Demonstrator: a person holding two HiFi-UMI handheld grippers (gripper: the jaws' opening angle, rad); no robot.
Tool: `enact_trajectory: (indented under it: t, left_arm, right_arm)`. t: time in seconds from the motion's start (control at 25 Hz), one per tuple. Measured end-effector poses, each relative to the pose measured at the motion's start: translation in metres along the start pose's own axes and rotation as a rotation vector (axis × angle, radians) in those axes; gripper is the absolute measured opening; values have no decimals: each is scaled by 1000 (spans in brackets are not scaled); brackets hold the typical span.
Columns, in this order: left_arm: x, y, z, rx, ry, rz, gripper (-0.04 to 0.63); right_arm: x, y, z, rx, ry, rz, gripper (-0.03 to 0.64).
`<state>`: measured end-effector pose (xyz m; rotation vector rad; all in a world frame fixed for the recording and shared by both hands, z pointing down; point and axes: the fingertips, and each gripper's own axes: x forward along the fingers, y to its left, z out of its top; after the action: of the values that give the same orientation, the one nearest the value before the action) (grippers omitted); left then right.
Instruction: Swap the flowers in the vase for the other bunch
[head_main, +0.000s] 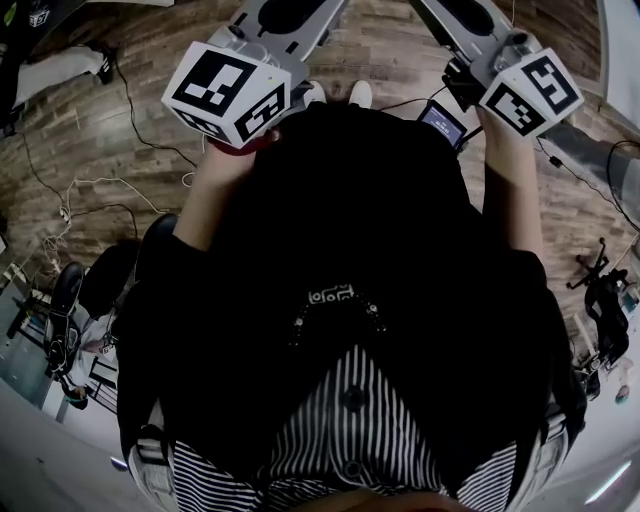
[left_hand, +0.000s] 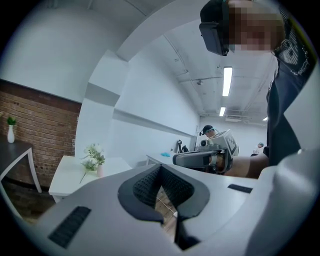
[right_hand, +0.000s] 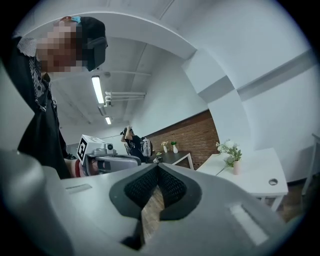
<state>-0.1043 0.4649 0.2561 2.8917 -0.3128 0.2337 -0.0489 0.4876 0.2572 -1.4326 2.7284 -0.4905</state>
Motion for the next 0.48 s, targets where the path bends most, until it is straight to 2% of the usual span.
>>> enact_trajectory:
  t: [0.24,0.4,0.48]
  left_arm:
    - [18,-24,-18,5,61,-35,6]
    - [35,-36,-30,-60,84,-88,6]
    - [42,-38,-31,-72,86,-91,6]
  right_arm:
    - [-29,-16,-11,59,-56,-4,3]
    - [-44,-23,-12,91,-97,21,3]
    - [-50,-26,-8,94,-115,37,3]
